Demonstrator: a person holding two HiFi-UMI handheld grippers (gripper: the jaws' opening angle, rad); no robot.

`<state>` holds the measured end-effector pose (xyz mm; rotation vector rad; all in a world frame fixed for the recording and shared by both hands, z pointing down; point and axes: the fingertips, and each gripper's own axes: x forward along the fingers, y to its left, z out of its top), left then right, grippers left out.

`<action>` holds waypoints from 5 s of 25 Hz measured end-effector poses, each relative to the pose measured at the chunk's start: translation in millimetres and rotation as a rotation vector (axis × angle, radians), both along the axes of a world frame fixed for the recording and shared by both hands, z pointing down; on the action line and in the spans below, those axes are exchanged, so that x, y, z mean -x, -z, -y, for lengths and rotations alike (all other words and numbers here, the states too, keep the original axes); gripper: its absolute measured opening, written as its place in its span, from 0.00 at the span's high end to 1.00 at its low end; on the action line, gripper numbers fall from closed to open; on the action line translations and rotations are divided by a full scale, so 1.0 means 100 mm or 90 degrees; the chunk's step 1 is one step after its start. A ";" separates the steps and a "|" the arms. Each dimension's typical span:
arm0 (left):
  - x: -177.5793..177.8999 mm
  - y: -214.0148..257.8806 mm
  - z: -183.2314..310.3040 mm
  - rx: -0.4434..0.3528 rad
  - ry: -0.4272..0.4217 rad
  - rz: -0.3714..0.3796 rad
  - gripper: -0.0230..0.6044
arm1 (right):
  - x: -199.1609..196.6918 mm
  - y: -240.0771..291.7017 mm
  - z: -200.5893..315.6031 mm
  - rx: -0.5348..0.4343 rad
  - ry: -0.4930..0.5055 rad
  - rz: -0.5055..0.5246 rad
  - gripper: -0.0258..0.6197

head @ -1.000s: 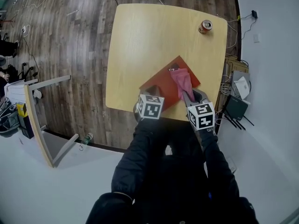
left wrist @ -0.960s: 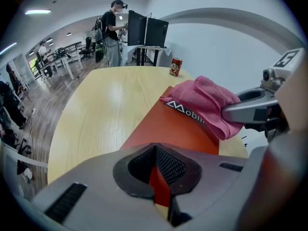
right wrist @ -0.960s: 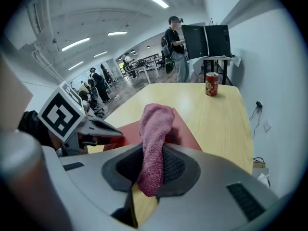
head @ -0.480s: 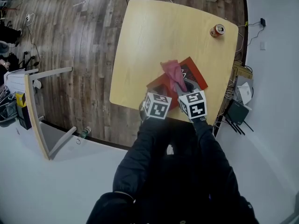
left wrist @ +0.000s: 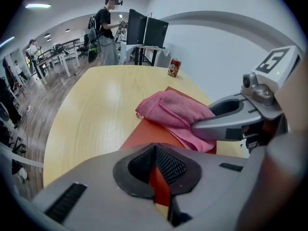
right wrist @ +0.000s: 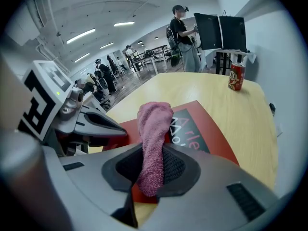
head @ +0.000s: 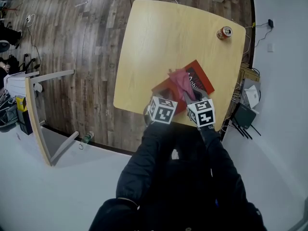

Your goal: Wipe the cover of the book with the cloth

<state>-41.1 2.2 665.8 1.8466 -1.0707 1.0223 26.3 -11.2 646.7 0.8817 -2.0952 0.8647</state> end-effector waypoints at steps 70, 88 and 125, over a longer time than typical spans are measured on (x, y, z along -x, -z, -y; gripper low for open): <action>0.76 0.02 -0.08 -0.008 0.056 -0.016 0.91 | -0.25 0.16 -0.74 0.048 -0.009 -0.017 0.82; 0.79 0.05 -0.07 0.002 0.050 -0.108 0.91 | 0.92 0.20 -0.31 0.045 -0.010 0.067 0.82; 0.88 0.48 -0.03 -0.094 0.041 -0.114 0.91 | 0.20 0.73 -0.92 -0.026 -0.181 0.088 0.82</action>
